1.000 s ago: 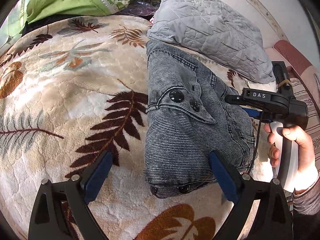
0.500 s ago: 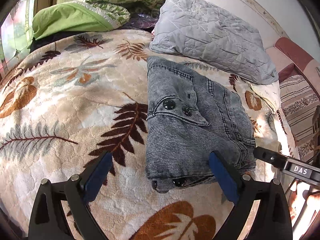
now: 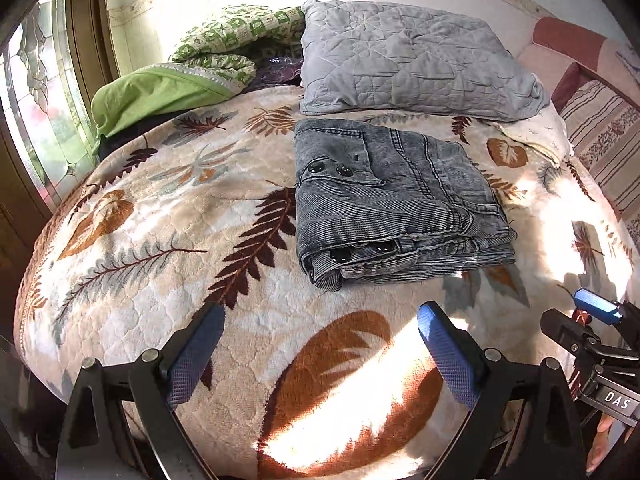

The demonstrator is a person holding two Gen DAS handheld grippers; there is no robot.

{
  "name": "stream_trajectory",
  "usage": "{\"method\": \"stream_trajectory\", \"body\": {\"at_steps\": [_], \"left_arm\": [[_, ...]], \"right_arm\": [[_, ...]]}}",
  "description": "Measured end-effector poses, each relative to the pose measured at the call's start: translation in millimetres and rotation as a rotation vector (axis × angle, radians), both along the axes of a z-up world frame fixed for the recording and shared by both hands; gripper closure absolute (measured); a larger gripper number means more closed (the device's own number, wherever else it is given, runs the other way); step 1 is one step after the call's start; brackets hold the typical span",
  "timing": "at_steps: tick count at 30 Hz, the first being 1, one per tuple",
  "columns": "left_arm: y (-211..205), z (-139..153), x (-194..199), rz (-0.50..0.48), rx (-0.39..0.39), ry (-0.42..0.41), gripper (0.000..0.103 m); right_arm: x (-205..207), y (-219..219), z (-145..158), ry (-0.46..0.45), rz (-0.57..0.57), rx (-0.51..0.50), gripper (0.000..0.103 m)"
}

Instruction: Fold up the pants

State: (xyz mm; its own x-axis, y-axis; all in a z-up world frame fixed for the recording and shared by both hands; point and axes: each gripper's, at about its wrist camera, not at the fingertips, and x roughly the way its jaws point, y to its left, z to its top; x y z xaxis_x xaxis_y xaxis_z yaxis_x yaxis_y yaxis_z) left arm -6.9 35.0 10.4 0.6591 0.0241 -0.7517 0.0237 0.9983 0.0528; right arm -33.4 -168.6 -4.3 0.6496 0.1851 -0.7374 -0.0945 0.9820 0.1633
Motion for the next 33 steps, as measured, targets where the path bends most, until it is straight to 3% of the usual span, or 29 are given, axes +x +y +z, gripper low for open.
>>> {"method": "stream_trajectory", "body": {"at_steps": [3,13,33], "left_arm": [[-2.6,5.1,-1.1,0.021,0.029,-0.009,0.006],[-21.4,17.3,-4.1,-0.004,0.001,-0.037,0.006],[-29.3,15.3,3.3,-0.013,-0.031,-0.033,0.006]], "right_arm": [[-5.4,-0.9,5.8,-0.049,0.014,0.002,0.020],[-9.6,-14.6,15.4,-0.105,-0.007,0.047,0.020],[-15.1,-7.6,24.4,-0.184,0.004,0.008,0.019]]}}
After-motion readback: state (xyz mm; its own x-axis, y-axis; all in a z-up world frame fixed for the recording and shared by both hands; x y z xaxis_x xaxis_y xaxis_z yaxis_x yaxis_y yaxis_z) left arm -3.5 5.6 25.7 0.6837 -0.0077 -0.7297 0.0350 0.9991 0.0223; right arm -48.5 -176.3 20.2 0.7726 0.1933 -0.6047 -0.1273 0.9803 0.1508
